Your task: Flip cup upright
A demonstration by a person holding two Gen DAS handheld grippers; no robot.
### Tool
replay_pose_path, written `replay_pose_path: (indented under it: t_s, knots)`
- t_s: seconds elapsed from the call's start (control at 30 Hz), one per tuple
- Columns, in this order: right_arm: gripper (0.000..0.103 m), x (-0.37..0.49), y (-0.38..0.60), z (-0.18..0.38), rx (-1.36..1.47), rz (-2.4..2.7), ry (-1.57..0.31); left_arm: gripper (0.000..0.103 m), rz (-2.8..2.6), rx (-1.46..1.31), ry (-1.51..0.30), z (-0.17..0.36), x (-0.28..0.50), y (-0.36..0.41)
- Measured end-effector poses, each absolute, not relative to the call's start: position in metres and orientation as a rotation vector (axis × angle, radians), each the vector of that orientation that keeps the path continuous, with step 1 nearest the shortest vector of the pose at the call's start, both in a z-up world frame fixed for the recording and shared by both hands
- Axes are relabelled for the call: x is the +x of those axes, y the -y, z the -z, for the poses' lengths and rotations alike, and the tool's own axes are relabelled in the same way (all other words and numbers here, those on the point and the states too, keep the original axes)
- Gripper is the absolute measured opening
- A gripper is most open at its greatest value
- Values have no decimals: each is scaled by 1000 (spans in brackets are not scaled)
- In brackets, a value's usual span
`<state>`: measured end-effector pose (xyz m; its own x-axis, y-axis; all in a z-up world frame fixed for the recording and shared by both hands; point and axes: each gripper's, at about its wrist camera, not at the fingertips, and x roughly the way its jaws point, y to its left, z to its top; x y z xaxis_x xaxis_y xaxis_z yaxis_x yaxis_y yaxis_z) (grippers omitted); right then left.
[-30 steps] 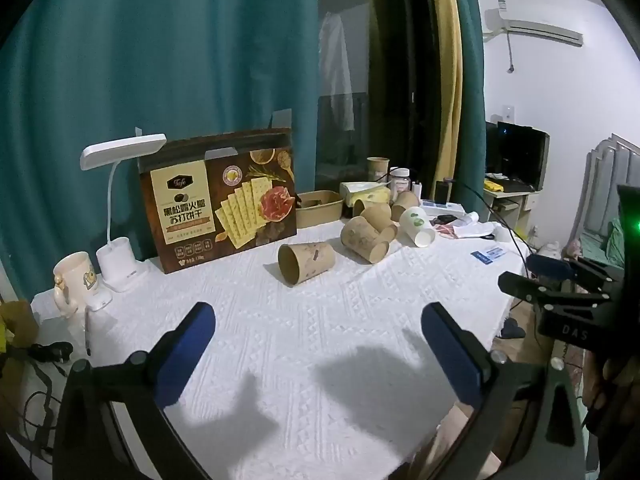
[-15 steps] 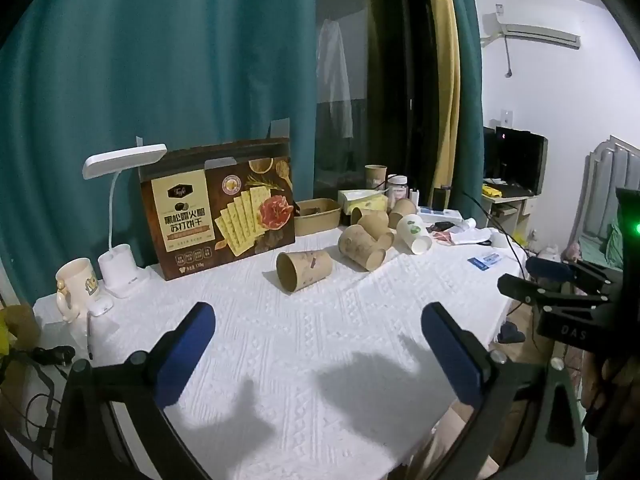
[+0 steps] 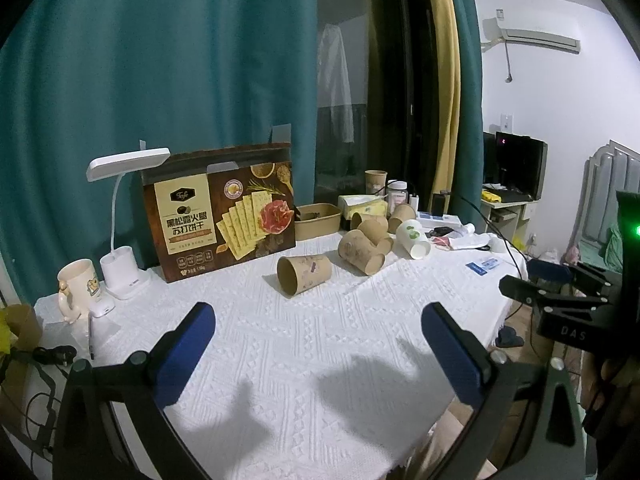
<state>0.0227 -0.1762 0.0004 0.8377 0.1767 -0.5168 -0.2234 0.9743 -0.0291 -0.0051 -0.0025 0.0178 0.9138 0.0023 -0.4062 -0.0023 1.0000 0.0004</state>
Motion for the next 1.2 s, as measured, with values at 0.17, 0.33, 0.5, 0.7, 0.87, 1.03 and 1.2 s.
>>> replay_pose_path:
  t_s: [0.17,0.33,0.5,0.7,0.87,1.03,1.2]
  knots:
    - [59,21,176,1,-88,-213,-536,103,0,1,-418,-18,-5,2]
    - [59,21,175,1,-88,-210,-535,103,-3,-2,-415,-16,-6,3]
    - [59,21,176,1,-89,-210,-535,103,-2,-1,-414,-16,-7,3]
    - [59,20,176,1,-86,-211,-534,103,1,-3,-414,-20,-9,3]
    - [59,20,177,-1,-90,-211,-532,103,0,-4,-412,-20,-10,3]
    - [59,20,177,0,-89,-211,-532,103,3,-4,-408,-22,-10,3]
    - [59,19,178,-4,-89,-211,-532,103,3,-5,-403,-30,-10,6]
